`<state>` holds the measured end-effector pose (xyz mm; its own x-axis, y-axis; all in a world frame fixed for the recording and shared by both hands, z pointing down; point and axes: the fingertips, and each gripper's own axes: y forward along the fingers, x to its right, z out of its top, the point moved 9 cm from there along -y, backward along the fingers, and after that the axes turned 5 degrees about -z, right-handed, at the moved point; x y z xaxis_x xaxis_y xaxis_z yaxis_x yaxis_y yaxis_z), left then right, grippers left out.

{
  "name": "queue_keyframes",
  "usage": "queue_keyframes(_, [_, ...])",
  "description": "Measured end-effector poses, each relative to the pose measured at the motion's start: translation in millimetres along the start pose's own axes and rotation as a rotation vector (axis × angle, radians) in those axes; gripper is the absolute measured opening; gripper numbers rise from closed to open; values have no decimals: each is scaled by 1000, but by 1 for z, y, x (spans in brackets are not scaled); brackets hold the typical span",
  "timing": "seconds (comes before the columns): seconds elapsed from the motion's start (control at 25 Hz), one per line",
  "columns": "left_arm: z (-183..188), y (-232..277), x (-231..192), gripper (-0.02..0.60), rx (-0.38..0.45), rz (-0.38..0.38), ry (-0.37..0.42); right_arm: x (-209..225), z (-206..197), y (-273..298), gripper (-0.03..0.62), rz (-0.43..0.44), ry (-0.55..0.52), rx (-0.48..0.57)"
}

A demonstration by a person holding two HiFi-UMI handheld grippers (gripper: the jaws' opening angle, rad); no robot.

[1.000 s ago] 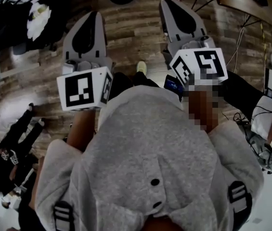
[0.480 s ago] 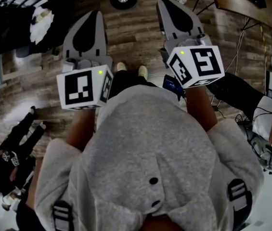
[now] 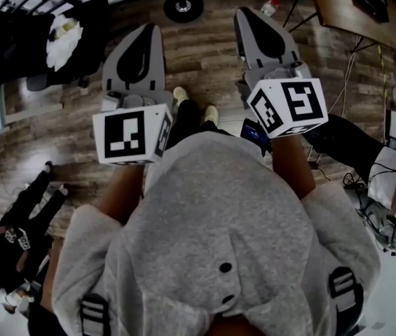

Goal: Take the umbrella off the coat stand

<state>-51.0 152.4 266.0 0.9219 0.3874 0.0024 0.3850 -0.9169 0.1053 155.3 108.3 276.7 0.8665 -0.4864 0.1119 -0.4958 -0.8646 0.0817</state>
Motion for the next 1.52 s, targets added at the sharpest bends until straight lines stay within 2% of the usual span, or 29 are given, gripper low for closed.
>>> queue_keyframes(0.32, [-5,18,-51,11,-8,-21,-19,-20,1,50,11,-21,-8,-16])
queue_keyframes(0.72, [-5,55,-122,11,25,-43,-46,-38,8,126,11,-26,-57,-41])
queue_keyframes(1.0, [-8,68,-160,11,28,-49,-60,-42,16,160,11,-45,-125,-51])
queue_keyframes(1.28, [-5,79,-170,11,20,-56,-84,-41,20,173,11,-70,-125,-48])
queue_keyframes(1.52, [-1,90,-166,11,1,-47,-61,-23,20,175,11,-81,-92,-52])
